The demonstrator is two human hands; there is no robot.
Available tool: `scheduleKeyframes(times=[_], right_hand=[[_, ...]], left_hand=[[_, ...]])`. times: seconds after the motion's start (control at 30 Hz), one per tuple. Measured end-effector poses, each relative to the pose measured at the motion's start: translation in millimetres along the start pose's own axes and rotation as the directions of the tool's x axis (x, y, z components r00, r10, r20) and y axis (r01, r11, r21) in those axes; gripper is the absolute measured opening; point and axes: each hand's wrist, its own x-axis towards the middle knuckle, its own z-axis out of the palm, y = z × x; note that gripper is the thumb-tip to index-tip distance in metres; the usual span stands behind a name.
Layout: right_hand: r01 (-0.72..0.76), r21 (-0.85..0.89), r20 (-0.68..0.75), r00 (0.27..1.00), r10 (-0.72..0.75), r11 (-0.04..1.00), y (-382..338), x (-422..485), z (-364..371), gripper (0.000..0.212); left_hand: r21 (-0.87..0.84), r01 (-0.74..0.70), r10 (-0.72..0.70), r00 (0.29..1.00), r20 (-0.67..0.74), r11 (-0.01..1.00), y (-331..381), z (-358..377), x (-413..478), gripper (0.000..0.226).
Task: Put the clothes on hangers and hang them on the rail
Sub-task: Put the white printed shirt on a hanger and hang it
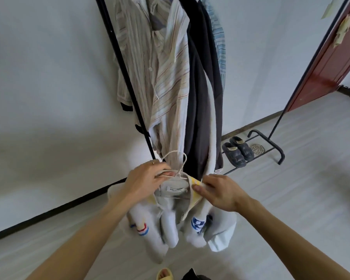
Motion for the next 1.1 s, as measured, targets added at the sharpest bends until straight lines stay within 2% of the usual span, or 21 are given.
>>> scheduleKeyframes(times=[0.13,0.27,0.37,0.43,0.47,0.6,0.67,0.7,0.77,0.83,0.9,0.93,1.03,1.1], right_hand=[[0.047,0.066,0.031,0.998,-0.049,0.997,-46.8,28.9,-22.8,0.061],[0.034,0.382,-0.003,0.999,-0.035,0.923,-96.7,69.0,-55.7,0.062],[-0.04,0.589,0.055,0.998,0.009,0.807,-130.5,99.8,-86.2,0.058],[-0.106,0.7,0.121,0.992,0.029,0.706,-144.2,112.7,-108.6,0.064],[-0.145,0.754,0.155,0.987,0.041,0.641,-147.5,117.9,-119.4,0.064],[-0.233,0.884,0.192,0.971,0.139,0.405,-157.1,134.9,-172.0,0.038],[-0.214,0.886,0.157,0.973,0.169,0.411,-163.8,142.5,-200.9,0.036],[-0.207,0.881,0.142,0.973,0.18,0.426,-168.6,144.6,-212.8,0.029],[-0.178,0.861,0.078,0.972,0.223,0.476,-182.7,150.8,-237.4,0.017],[-0.121,0.834,-0.02,0.969,0.247,0.538,-195.9,159.5,-256.5,0.022],[-0.065,0.801,-0.099,0.966,0.24,0.595,-205.9,170.6,-271.2,0.022],[-0.041,0.79,-0.129,0.964,0.231,0.612,-211.3,175.7,-279.0,0.017],[0.024,0.749,-0.22,0.952,0.214,0.662,-228.1,196.1,-302.2,0.031],[0.035,0.737,-0.242,0.946,0.215,0.675,-236.1,206.8,-313.2,0.021]], left_hand=[[-0.063,0.052,-0.06,0.989,-0.135,0.997,-10.5,-44.1,6.3,0.04],[-0.058,0.1,-0.112,0.958,-0.265,0.993,-14.3,-96.3,33.0,0.014],[-0.034,0.125,-0.129,0.93,-0.344,0.992,-13.7,-134.5,56.7,0.013],[-0.06,0.121,-0.135,0.926,-0.352,0.991,-5.7,-157.7,72.1,0.012],[-0.096,0.103,-0.13,0.933,-0.335,0.99,-1.3,-166.7,79.3,0.014],[-0.283,0.065,-0.121,0.975,-0.185,0.957,10.1,-193.9,108.1,0.039],[-0.298,0.068,-0.114,0.983,-0.141,0.952,13.9,-207.2,121.9,0.052],[-0.311,0.065,-0.121,0.979,-0.163,0.948,16.7,-213.1,127.6,0.053],[-0.295,0.009,-0.109,0.939,-0.326,0.955,24.4,-232.2,143.3,0.048],[-0.181,-0.014,-0.086,0.842,-0.533,0.983,32.9,-256.1,156.8,0.045],[-0.098,0.013,-0.072,0.772,-0.631,0.995,35.8,-278.2,170.2,0.051],[-0.081,0.037,-0.08,0.764,-0.64,0.996,35.6,-287.5,176.7,0.056],[-0.088,0.065,-0.105,0.795,-0.597,0.994,31.3,-309.6,193.5,0.07],[-0.102,0.077,-0.121,0.822,-0.556,0.992,28.6,-317.0,201.3,0.073]])
